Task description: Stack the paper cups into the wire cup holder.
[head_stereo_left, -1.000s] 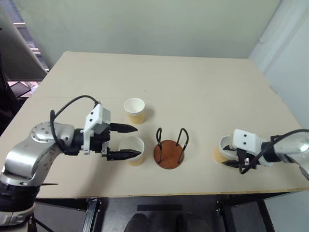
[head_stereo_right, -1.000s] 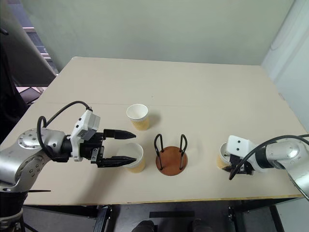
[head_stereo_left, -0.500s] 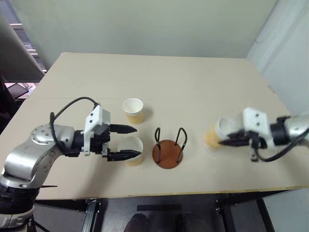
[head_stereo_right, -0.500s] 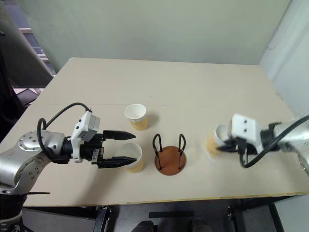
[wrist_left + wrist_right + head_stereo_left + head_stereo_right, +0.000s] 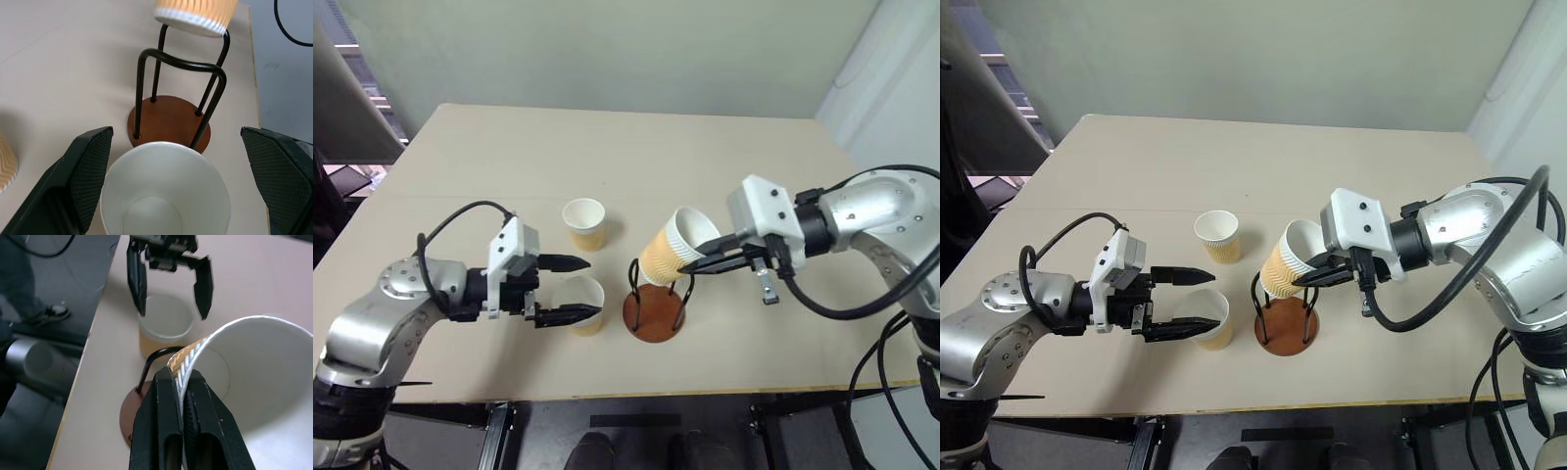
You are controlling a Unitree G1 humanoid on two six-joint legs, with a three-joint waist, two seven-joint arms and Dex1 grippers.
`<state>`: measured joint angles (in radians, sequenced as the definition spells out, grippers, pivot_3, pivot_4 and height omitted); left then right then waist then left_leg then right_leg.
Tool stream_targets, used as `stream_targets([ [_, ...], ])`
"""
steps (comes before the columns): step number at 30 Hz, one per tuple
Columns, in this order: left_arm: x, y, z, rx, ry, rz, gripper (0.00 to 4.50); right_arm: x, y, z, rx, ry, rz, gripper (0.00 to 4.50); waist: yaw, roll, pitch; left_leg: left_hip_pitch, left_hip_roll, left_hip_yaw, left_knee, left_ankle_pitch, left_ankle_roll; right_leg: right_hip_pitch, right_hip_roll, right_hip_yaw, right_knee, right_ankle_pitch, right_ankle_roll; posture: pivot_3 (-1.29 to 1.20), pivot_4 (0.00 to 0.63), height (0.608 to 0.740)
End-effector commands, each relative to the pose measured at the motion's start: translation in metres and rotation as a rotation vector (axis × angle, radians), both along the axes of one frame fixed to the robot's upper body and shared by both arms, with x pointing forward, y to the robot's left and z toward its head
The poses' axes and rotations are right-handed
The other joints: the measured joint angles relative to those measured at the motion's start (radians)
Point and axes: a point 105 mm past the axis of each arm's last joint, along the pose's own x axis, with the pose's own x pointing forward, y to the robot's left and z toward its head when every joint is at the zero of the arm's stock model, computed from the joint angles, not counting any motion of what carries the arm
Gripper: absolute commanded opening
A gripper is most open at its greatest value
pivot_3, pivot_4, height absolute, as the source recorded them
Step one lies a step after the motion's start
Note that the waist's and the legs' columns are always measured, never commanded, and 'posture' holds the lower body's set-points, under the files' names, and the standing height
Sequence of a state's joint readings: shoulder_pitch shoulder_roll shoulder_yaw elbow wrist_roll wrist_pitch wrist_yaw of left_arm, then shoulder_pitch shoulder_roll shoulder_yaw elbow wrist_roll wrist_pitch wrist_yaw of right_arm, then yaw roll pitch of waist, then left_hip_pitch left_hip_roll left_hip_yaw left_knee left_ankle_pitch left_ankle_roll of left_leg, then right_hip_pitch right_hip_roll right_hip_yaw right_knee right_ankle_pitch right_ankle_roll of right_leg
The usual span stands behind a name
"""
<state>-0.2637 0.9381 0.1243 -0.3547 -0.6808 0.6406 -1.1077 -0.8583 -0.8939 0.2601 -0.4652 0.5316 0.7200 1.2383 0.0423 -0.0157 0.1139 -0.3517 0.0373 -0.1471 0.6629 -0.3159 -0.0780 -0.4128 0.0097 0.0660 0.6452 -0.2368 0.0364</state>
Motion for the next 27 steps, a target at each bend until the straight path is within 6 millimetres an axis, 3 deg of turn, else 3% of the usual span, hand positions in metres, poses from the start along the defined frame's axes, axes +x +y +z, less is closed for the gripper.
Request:
stream_targets([
  [1, -0.004, 0.0, 0.012, -0.006, -0.056, -0.002, 4.5, 0.001, 0.0, 0.001, -0.028, -0.045, 0.025, 0.04, 0.0, 0.0, 0.0, 0.0, 0.0, 0.0, 0.0, 0.0, 0.0, 0.0, 0.0, 0.0, 0.0, 0.0, 0.0, 0.0, 0.15, 0.74],
  [12, -0.009, 0.004, 0.013, -0.001, -0.061, 0.018, 4.5, 0.005, 0.007, -0.006, -0.059, -0.074, 0.061, 0.04, -0.002, 0.0, 0.0, 0.0, 0.001, 0.0, 0.0, 0.0, -0.001, 0.0, 0.0, 0.0, 0.001, 0.0, 0.0, 0.0, 0.15, 0.74],
  [16, -0.009, 0.004, 0.013, 0.0, -0.063, 0.02, 4.5, 0.005, 0.007, -0.006, -0.061, -0.077, 0.064, 0.89, -0.002, 0.0, 0.0, 0.0, 0.001, 0.0, 0.0, 0.0, -0.001, 0.0, 0.0, 0.0, 0.001, 0.0, 0.0, 0.0, 0.15, 0.74],
  [23, 0.001, 0.007, 0.016, 0.018, -0.098, 0.029, 4.5, 0.01, 0.004, -0.002, -0.05, -0.09, 0.016, 3.44, -0.001, 0.0, 0.0, 0.001, 0.001, 0.0, 0.0, 0.0, -0.001, 0.0, 0.0, 0.0, 0.001, 0.0, -0.001, 0.0, 0.15, 0.74],
  [26, 0.019, 0.012, 0.028, 0.027, -0.182, 0.073, 4.5, 0.021, -0.017, 0.009, 0.044, -0.056, -0.134, 4.47, 0.006, 0.0, 0.0, 0.0, 0.001, -0.001, 0.0, 0.0, -0.001, 0.0, 0.0, 0.0, 0.001, 0.0, -0.001, 0.0, 0.15, 0.74],
  [27, 0.027, 0.014, 0.034, 0.03, -0.214, 0.093, 4.5, 0.023, -0.028, 0.012, 0.094, -0.022, -0.183, 4.47, 0.007, 0.0, 0.0, 0.0, 0.001, -0.001, 0.001, 0.0, -0.001, 0.0, -0.001, 0.0, 0.001, 0.0, -0.001, 0.0, 0.15, 0.74],
])
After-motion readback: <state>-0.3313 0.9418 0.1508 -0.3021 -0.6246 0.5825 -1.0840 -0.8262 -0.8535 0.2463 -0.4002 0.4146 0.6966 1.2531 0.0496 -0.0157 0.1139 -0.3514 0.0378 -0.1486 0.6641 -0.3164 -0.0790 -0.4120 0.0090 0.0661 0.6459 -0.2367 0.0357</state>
